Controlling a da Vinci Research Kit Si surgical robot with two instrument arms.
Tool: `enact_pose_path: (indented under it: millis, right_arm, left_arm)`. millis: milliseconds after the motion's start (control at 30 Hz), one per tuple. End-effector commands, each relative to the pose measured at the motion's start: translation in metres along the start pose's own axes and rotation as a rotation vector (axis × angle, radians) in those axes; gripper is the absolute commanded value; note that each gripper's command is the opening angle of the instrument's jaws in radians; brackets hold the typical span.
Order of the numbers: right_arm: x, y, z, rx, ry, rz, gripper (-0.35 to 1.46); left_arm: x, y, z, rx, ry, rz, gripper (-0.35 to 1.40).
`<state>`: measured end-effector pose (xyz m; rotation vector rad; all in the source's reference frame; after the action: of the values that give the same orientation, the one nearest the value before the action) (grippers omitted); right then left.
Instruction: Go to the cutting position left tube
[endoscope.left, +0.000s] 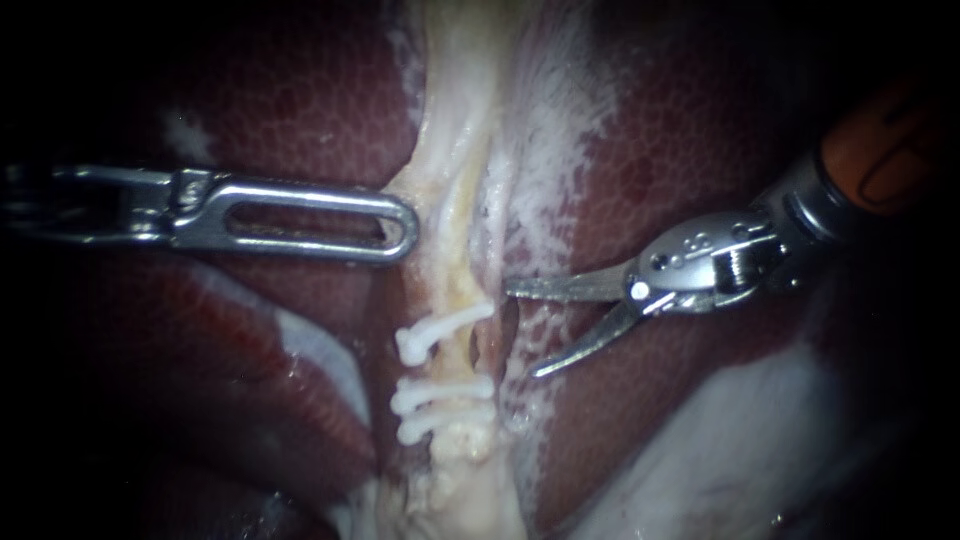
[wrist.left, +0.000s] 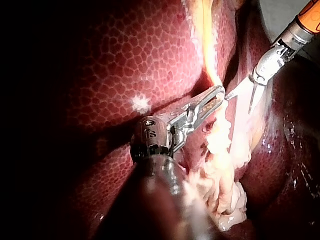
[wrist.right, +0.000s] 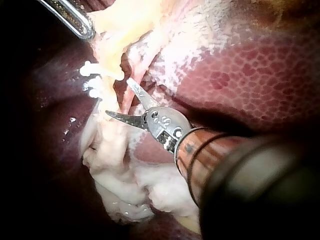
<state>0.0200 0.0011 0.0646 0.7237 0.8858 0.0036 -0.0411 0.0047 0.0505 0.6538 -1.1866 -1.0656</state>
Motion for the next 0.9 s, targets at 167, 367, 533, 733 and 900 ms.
enact_pose_path:
  millis: [167, 367, 533, 733, 900]
  right_arm:
    - [-0.0008, -0.0002, 0.0011, 0.023, 0.001, 0.02, 1.43]
    - [-0.0006, -0.0002, 0.0015, 0.044, 0.0, 0.03, 1.43]
    - [0.0, -0.0001, 0.002, 0.058, 0.01, 0.032, 1.43]
    - [0.0008, 0.0001, 0.0028, 0.075, 0.034, 0.042, 1.42]
    - [0.0014, 0.0005, 0.0034, 0.096, 0.061, 0.042, 1.38]
  left_arm:
    - [-0.0005, -0.0001, -0.0006, 0.001, 0.0, 0.004, -0.35]
    - [-0.0006, -0.0005, -0.001, -0.001, -0.001, 0.009, -0.35]
    - [-0.0007, -0.0007, -0.0011, -0.001, -0.001, 0.008, -0.35]
    - [-0.0007, -0.0008, -0.0012, -0.001, 0.0, 0.014, -0.35]
    - [-0.0006, -0.0009, -0.0012, 0.0, 0.0, 0.014, -0.35]
